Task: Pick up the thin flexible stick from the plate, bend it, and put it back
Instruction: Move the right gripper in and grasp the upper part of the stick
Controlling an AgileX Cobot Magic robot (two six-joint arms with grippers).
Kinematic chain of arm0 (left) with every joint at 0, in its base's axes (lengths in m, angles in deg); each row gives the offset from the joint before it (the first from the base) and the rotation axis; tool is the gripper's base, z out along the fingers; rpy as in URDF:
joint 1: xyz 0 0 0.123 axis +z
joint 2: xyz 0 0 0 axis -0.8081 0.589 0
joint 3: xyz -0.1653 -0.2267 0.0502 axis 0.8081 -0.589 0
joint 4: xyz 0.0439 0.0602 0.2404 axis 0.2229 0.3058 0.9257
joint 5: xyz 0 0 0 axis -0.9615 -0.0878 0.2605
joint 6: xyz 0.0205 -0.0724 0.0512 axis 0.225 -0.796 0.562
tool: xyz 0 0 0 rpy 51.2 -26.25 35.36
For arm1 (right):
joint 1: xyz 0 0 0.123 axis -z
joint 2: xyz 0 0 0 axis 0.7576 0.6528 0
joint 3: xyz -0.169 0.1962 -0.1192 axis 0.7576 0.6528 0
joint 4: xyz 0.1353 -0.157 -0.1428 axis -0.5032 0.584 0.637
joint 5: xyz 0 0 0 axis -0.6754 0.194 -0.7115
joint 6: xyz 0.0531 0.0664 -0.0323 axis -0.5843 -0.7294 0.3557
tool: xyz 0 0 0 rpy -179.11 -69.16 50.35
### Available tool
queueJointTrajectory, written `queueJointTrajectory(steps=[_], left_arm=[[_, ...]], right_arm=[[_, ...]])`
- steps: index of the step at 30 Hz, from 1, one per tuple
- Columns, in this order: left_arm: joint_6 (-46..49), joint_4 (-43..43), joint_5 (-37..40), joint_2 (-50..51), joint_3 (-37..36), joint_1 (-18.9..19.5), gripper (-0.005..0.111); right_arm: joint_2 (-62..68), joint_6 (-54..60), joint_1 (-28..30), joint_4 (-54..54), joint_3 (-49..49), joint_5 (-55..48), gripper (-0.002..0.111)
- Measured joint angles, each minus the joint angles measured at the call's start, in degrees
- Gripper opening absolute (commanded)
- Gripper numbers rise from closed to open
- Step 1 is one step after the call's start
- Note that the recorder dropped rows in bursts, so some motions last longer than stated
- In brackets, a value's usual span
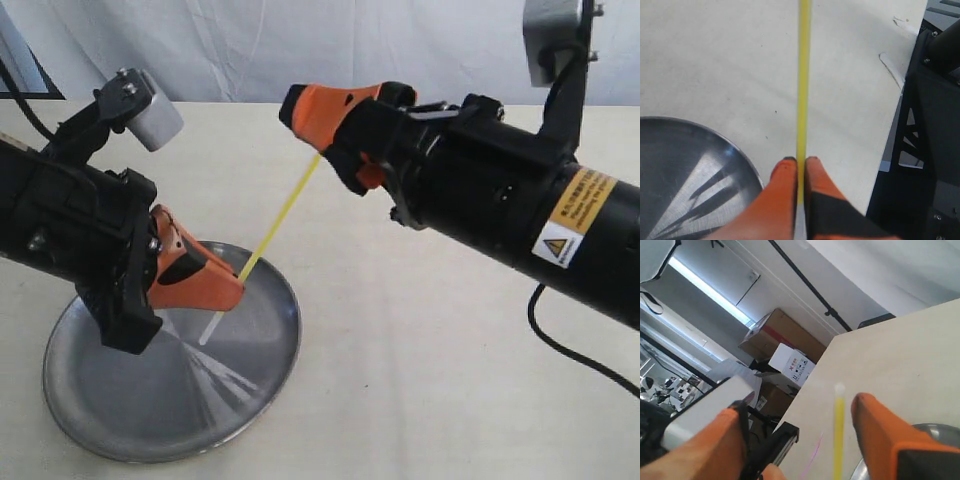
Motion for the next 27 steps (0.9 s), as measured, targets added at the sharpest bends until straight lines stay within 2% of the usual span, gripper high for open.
queueJointTrajectory(steps=[2, 3, 4, 6, 7, 8, 27], left_arm=[[0.1, 0.0, -0.4, 0.0, 0.0, 0.0, 0.000], [0.1, 0.0, -0.4, 0.0, 0.0, 0.0, 0.000], [0.1, 0.0, -0.4, -0.1, 0.0, 0.0, 0.000], [0.2, 0.0, -0.5, -0.1, 0.0, 0.0, 0.000], [0.4, 0.0, -0.5, -0.1, 0.0, 0.0, 0.000], [0.6, 0.0, -0.5, -0.1, 0.0, 0.0, 0.000], [1.0, -1.3, -0.3, -0.1, 0.0, 0.0, 0.000]], right_arm=[[1.7, -1.1, -0.8, 1.0, 0.0, 0.7, 0.059], [3.0, -1.2, -1.2, 1.3, -0.1, 1.6, 0.053], [4.1, -1.3, -1.4, 1.4, -0.1, 2.7, 0.045], [5.4, -1.5, -1.7, 1.4, -0.1, 4.8, 0.021], [5.8, -1.5, -1.7, 1.4, -0.1, 5.2, 0.004], [6.1, -1.5, -1.7, 1.4, -0.1, 5.4, -0.001], [6.4, 1.3, -1.7, 0.7, -0.3, 4.5, -0.001]])
